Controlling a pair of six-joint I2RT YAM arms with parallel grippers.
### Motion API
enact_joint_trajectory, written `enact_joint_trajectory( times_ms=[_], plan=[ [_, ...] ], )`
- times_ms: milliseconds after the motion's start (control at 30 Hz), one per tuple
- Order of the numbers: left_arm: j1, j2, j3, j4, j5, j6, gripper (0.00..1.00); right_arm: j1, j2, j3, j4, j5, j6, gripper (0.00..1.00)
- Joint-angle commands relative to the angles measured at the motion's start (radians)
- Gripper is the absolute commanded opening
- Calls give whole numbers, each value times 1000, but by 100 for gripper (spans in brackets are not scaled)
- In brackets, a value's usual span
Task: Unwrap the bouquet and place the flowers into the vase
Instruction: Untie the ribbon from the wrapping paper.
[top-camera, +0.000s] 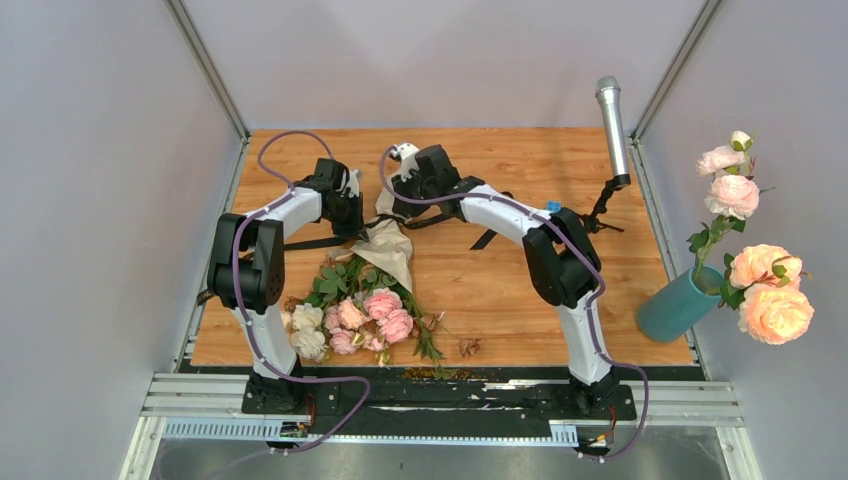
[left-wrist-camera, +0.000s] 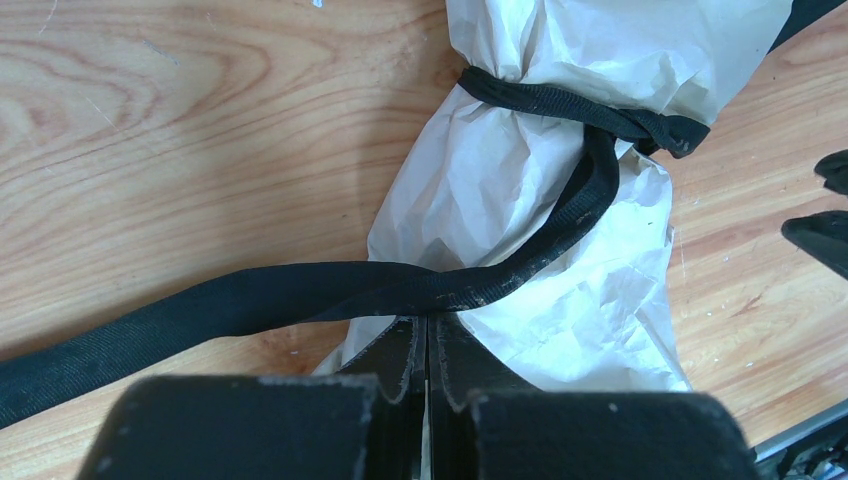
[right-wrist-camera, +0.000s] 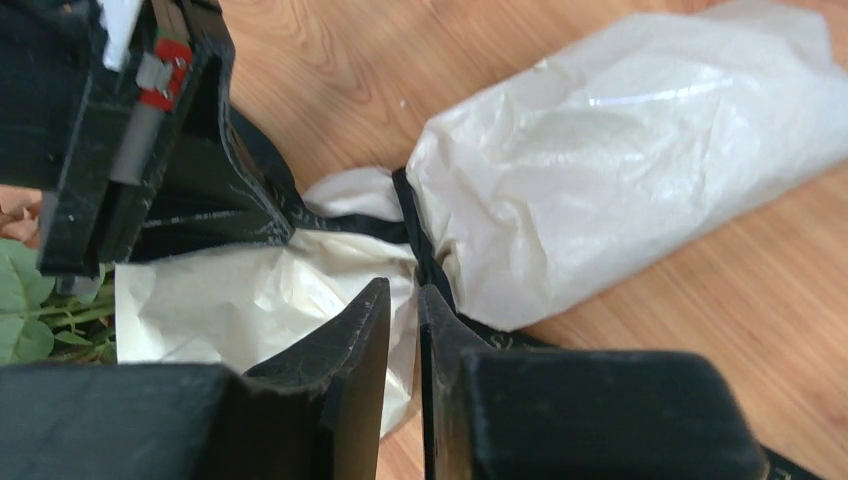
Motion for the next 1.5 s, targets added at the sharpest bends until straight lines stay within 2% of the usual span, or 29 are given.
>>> enact_joint_trajectory(
  times_ms=[0, 667, 1100, 1467],
  plan=[
    [7, 23, 0, -39, -25, 19, 0, -10, 58, 81, -4, -41, -23, 17],
    [7, 26, 2, -39, -19, 19, 0, -39, 131, 136, -36, -25, -48, 16],
    [7, 27, 2, -41, -20, 20, 0, -45, 161, 116, -31, -60, -61, 21],
    [7, 29, 2, -41, -19, 19, 0, -7, 163, 75, 8, 0, -89, 26]
  ],
)
